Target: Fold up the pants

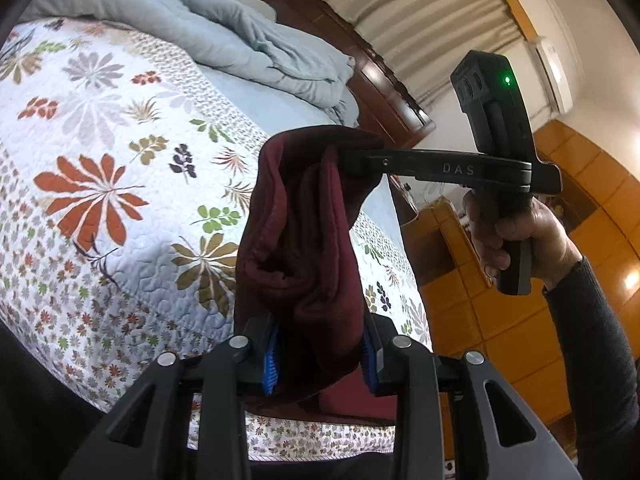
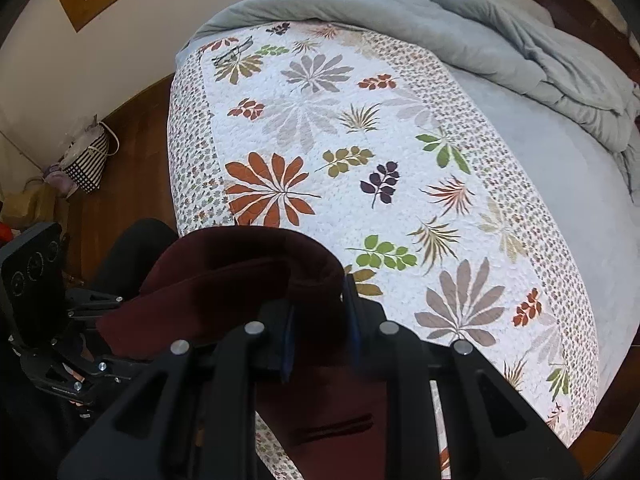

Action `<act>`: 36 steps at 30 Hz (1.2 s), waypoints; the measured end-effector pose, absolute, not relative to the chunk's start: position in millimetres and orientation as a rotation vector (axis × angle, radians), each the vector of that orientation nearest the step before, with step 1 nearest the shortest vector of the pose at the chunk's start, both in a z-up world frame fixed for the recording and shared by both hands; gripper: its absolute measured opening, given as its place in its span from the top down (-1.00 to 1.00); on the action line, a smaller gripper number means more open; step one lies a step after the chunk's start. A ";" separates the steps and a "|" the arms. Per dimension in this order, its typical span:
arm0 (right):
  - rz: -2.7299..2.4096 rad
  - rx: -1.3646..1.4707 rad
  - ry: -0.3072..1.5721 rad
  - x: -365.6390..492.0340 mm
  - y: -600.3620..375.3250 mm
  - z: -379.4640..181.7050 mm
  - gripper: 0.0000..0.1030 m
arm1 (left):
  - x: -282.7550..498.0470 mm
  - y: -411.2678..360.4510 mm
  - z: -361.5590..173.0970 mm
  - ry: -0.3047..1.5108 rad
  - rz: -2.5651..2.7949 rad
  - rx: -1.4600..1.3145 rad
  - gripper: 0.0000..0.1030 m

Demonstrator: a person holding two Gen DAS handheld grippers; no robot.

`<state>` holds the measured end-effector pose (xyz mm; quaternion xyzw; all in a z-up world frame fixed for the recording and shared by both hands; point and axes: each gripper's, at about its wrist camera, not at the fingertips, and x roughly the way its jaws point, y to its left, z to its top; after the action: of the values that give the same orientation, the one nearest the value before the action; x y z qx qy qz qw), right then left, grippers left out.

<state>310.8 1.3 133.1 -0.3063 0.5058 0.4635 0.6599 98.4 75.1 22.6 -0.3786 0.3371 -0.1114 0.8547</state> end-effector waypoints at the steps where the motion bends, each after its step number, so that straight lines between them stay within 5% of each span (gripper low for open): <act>1: 1.044 -0.688 1.139 310.7 -2.7 135.3 0.62 | 99.4 71.3 25.8 0.709 -0.241 -0.785 0.39; 36: 0.972 -0.600 1.018 299.5 -152.4 169.7 0.76 | 113.1 -47.4 71.1 0.729 -0.433 -0.555 0.39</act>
<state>299.5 -152.4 169.7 -0.2715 0.4607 0.4402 0.7213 113.1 -47.4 71.1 -0.2656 0.3492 -0.2073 0.8744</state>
